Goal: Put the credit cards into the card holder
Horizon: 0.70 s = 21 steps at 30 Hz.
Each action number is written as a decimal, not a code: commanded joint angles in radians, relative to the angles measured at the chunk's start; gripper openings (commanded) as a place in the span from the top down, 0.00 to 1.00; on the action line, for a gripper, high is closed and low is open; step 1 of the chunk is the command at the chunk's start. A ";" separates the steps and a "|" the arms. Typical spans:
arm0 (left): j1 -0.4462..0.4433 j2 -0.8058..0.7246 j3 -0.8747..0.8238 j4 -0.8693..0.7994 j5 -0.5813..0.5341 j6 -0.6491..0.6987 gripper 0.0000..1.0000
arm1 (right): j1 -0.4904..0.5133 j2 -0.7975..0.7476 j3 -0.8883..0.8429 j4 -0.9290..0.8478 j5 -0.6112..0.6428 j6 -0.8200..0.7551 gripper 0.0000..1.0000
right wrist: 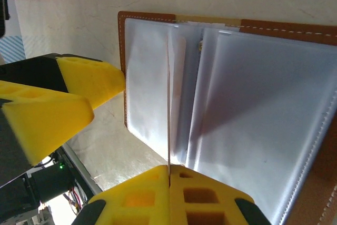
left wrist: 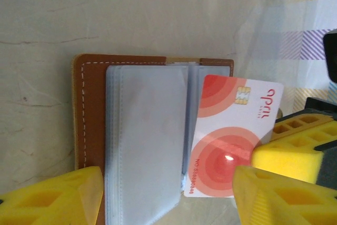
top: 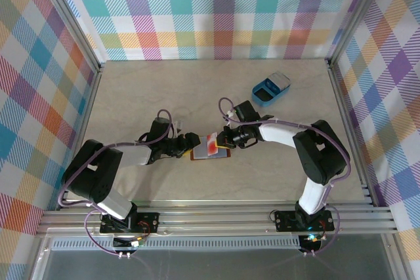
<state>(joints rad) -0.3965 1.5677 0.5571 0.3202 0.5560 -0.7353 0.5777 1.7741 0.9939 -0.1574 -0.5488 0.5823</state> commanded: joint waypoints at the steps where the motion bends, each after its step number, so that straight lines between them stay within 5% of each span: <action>1: 0.004 0.017 0.009 0.015 -0.007 0.020 0.34 | 0.005 0.011 -0.008 0.007 0.017 -0.018 1.00; 21: -0.004 0.048 0.018 0.023 -0.002 0.022 0.35 | 0.007 0.074 -0.014 0.080 -0.062 0.028 1.00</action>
<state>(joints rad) -0.3969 1.5803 0.5583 0.3283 0.5610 -0.7361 0.5766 1.8221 0.9936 -0.1089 -0.5762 0.5983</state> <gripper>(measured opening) 0.646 0.057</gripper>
